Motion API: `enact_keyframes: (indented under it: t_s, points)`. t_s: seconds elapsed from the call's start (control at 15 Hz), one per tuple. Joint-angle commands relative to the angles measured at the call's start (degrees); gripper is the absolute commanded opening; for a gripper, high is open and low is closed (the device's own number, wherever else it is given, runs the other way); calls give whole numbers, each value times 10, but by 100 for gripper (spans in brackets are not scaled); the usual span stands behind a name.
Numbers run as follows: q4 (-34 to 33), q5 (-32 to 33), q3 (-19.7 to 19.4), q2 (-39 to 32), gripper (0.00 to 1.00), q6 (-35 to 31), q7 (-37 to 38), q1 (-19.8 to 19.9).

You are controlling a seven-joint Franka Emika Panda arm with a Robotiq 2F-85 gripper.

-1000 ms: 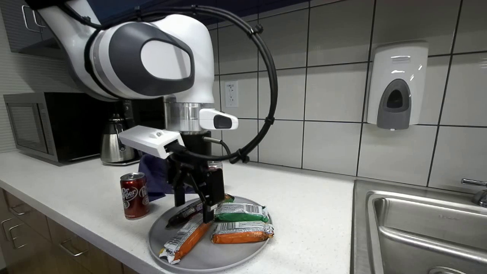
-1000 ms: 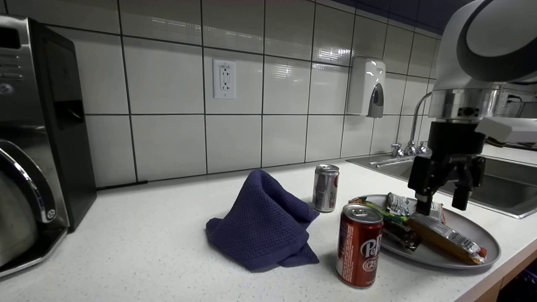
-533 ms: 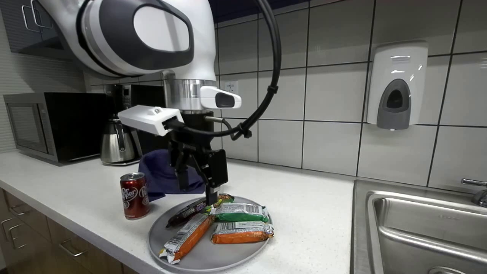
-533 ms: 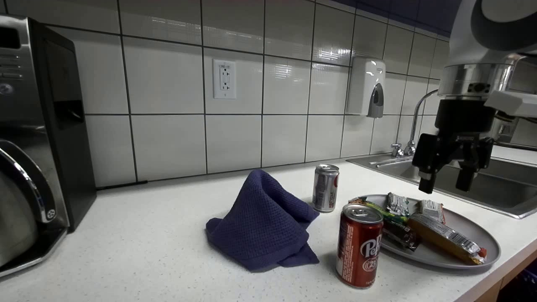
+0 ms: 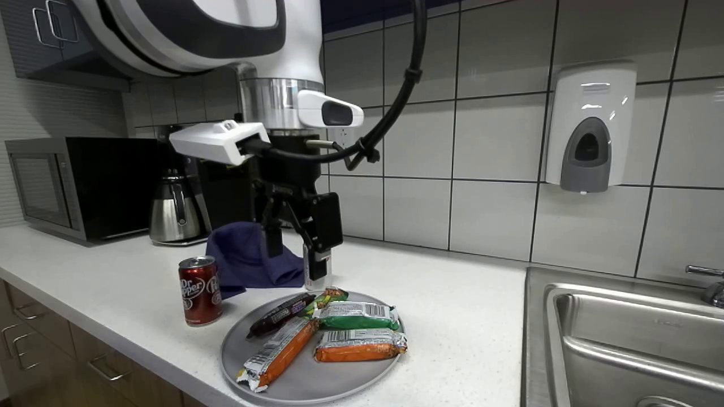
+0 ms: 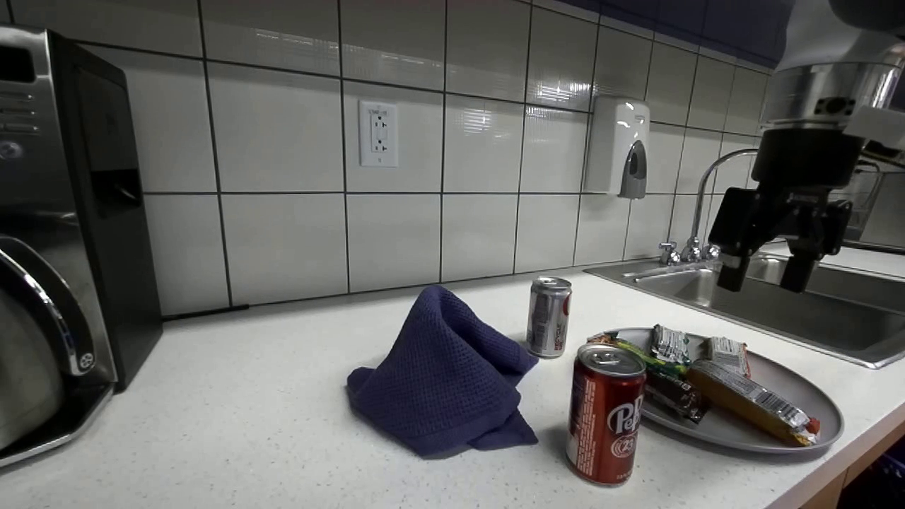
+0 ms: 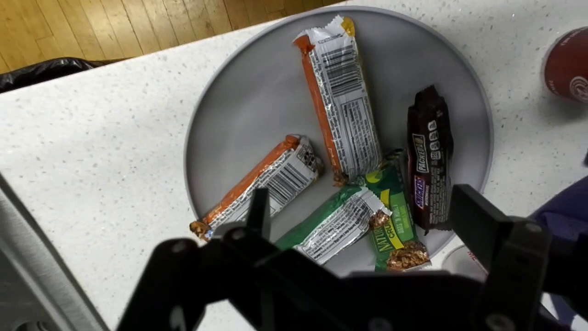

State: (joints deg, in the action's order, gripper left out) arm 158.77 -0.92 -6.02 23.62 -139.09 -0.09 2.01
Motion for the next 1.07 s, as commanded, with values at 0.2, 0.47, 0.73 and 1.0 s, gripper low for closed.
enact_keyframes:
  t_s: [0.2,0.47,0.73,1.0]
  points:
    - [6,-7,-9,59,100,50,-31,9]
    - [-1,-5,-1,33,100,31,-15,9]
    - [-1,-5,-1,34,100,31,-16,9]
    - [-1,-5,-1,34,100,32,-16,9]
